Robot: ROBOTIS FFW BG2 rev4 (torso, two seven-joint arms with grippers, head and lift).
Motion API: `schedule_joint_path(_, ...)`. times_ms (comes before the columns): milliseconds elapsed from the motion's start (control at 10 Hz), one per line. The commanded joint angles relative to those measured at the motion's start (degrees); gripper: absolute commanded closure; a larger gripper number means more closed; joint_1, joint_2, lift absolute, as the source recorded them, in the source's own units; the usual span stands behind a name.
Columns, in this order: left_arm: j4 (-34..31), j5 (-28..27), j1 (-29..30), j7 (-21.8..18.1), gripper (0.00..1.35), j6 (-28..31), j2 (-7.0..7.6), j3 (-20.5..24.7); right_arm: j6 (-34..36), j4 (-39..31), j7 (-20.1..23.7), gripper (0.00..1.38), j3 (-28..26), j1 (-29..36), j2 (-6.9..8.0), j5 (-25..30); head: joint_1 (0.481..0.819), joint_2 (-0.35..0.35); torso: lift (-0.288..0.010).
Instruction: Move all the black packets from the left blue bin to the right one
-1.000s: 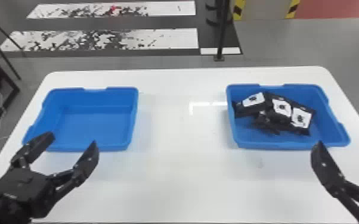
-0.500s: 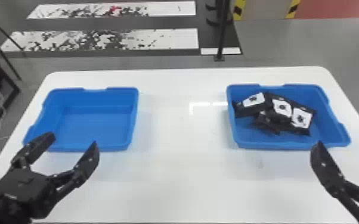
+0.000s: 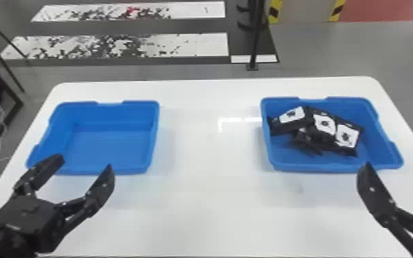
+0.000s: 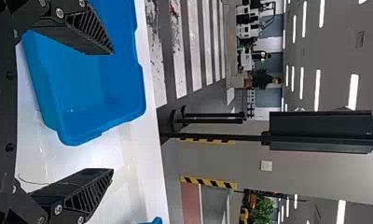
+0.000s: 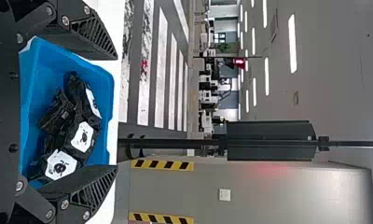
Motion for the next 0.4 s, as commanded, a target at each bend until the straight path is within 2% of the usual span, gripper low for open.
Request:
schedule_joint_path(0, 0.00, 0.01, -0.02, 0.00, 0.16, 0.10, -0.15, -0.05, 0.00, 0.00, 0.00, 0.21, 0.07, 0.00, 0.23, 0.00, 0.695, 0.043, -0.140)
schedule_joint_path(300, 0.00, 0.01, -0.02, 0.00, 0.16, 0.39, -0.15, -0.28, 0.00, 0.00, 0.00, 0.21, 0.07, 0.00, 0.23, 0.00, 0.695, 0.040, -0.140)
